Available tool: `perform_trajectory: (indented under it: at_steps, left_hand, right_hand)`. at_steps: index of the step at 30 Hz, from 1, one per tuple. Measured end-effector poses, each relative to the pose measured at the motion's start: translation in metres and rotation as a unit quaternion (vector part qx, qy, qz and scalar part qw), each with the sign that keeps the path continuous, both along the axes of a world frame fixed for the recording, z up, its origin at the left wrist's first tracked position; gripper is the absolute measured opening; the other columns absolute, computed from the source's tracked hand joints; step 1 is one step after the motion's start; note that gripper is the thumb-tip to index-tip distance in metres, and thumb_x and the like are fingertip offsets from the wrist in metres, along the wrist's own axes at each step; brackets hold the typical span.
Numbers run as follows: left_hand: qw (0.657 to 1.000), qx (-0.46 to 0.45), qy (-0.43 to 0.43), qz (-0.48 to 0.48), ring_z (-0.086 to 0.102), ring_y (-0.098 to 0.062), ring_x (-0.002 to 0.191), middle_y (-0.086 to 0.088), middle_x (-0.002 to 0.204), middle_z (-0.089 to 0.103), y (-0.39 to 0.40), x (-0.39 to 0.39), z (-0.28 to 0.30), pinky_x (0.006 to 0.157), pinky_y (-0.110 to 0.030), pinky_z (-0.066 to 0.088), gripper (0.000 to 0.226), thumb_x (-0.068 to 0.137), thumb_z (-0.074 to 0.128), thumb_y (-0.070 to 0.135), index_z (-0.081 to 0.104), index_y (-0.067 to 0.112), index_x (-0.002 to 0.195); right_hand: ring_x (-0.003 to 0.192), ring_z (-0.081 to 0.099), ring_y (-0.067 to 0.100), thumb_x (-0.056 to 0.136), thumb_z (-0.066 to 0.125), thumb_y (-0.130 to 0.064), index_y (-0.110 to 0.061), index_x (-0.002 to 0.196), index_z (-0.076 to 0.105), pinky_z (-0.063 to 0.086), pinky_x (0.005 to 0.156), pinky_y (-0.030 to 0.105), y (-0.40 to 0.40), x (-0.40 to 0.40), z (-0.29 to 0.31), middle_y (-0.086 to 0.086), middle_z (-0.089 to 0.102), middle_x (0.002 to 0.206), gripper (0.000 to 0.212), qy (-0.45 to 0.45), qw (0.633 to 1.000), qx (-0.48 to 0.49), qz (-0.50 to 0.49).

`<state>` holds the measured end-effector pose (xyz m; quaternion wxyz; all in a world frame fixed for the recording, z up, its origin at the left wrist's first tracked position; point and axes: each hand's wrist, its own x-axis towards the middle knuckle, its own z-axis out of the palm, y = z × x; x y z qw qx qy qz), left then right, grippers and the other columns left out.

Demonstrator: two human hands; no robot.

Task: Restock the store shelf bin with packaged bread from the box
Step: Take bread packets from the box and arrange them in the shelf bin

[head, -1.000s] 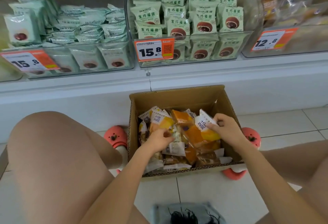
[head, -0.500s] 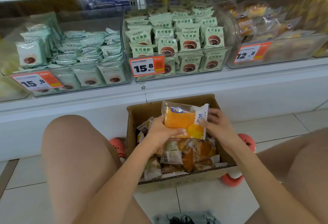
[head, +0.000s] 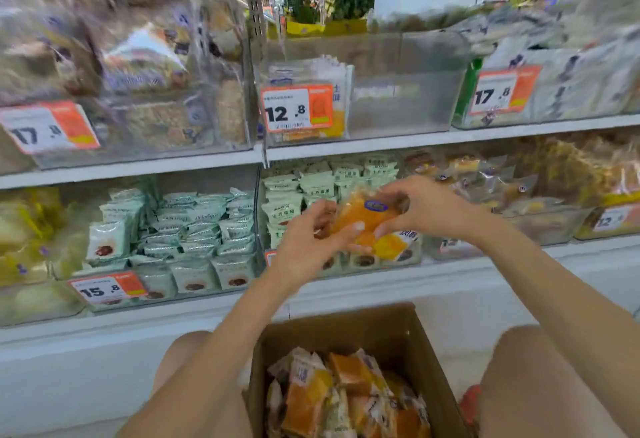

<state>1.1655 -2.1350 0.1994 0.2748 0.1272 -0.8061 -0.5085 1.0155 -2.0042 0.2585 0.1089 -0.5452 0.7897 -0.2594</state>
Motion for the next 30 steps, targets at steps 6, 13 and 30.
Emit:
perform_trajectory:
  at_steps: [6,13,30]
  left_hand:
    - [0.864,-0.408,0.144,0.258,0.049,-0.019,0.097,-0.001,0.093,0.061,-0.07,-0.044,0.109,0.084,-0.034,0.034,0.034,0.092,0.039,0.04,0.059,0.012,0.095]
    - [0.751,-0.567,0.046,0.335,0.061,-0.027,0.057,-0.006,0.059,0.063,-0.12,-0.121,0.133,0.059,-0.03,0.046,0.043,0.09,0.037,0.033,0.064,0.014,0.062]
    - [0.711,-0.579,0.146,0.371,0.064,-0.022,0.059,0.0,0.062,0.068,-0.134,-0.133,0.118,0.06,-0.032,0.026,0.035,0.086,0.043,0.026,0.072,0.018,0.068]
  right_hand:
    - [0.065,0.047,0.007,0.067,0.082,-0.033,-0.037,0.069,0.052,0.034,0.058,0.021,-0.024,-0.054,0.141,-0.011,0.05,0.065,0.03,0.149,0.962,-0.222,-0.052]
    - [0.114,0.052,0.029,0.072,0.077,-0.043,-0.02,0.117,0.06,0.04,0.083,0.037,-0.123,-0.142,0.196,0.004,0.062,0.118,0.053,0.39,0.903,-0.034,-0.177]
    - [0.057,0.039,0.015,0.067,0.085,-0.027,-0.02,0.061,0.037,0.025,0.049,0.025,-0.274,-0.287,0.129,-0.004,0.04,0.06,0.049,0.285,0.951,0.115,-0.025]
